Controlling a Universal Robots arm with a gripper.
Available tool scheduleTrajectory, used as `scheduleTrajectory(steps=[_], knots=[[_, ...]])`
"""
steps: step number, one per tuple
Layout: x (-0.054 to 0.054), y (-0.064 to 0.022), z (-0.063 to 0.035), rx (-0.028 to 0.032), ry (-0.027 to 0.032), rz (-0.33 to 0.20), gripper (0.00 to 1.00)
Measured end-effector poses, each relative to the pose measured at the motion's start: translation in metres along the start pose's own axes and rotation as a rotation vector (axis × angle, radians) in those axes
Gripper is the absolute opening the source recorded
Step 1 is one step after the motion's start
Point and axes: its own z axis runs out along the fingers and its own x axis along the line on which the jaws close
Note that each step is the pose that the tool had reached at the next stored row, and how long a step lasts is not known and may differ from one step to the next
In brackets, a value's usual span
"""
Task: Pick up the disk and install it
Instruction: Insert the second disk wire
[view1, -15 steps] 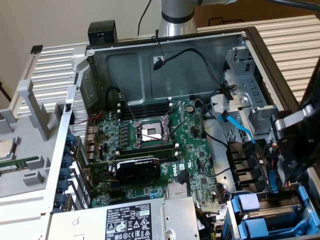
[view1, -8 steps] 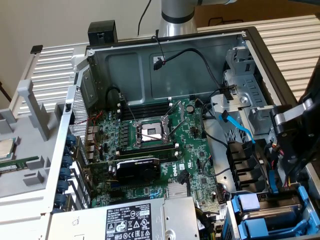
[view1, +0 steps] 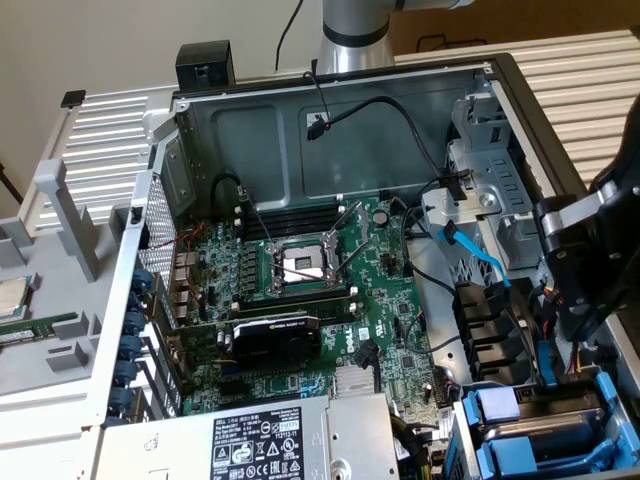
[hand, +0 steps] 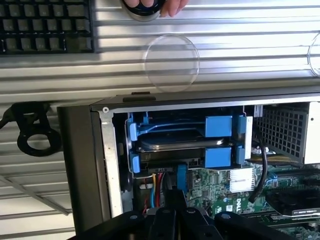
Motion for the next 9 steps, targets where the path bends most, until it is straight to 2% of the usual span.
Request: scheduleTrajectory(steps=[9], knots=[[-0.0017,-0.0004,0.0,0.0002,0.0008,0.0,0.11]])
